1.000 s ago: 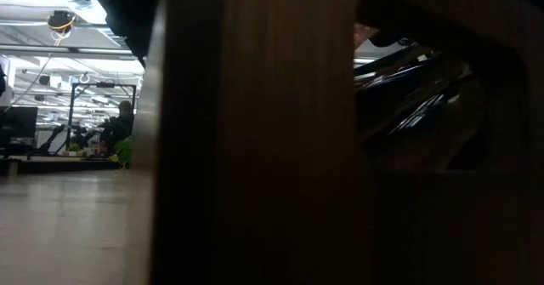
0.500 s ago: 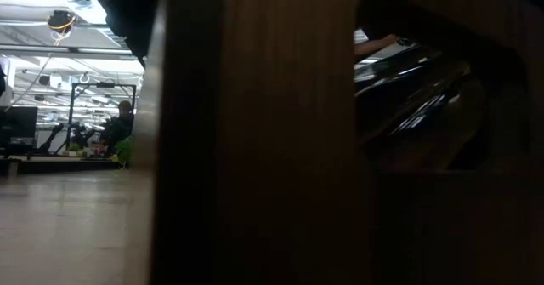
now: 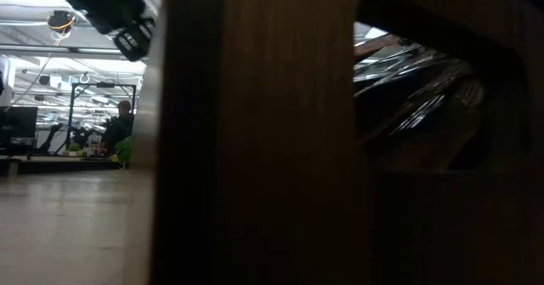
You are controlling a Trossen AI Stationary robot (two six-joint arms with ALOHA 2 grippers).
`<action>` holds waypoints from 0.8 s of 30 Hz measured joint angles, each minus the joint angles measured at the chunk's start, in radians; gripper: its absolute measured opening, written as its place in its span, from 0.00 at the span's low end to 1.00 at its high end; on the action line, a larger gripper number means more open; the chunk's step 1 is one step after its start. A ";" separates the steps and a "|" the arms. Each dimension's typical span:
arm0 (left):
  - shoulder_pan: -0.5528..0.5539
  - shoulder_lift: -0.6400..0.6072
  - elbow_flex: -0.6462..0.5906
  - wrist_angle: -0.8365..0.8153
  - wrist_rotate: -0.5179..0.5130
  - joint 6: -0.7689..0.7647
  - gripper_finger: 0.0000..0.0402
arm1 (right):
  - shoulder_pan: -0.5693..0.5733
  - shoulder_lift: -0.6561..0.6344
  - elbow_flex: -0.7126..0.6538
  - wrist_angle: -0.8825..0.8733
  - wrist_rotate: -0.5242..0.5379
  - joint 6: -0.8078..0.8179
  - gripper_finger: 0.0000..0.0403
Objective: Pick & Place Tea
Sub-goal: Adjust the wooden organizer
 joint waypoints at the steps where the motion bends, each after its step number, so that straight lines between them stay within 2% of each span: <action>1: -0.025 0.005 0.001 -0.004 -0.009 0.006 0.01 | 0.013 0.000 0.009 0.003 0.013 0.001 0.07; 7: -0.142 0.018 0.000 -0.022 -0.069 -0.012 0.01 | 0.070 0.000 0.047 -0.002 0.064 0.048 0.07; 12: -0.237 0.032 0.001 -0.011 -0.089 -0.078 0.01 | 0.129 0.000 0.052 -0.037 0.069 -0.026 0.07; 15: -0.315 0.070 0.001 0.027 -0.113 -0.101 0.01 | 0.169 0.000 0.052 -0.064 0.113 -0.053 0.07; 19: -0.399 0.182 0.002 0.146 -0.144 -0.107 0.01 | 0.203 0.000 0.052 -0.116 0.169 -0.052 0.07; 24: -0.416 0.371 0.039 0.263 -0.171 -0.105 0.01 | 0.235 0.000 0.010 -0.114 0.197 0.029 0.07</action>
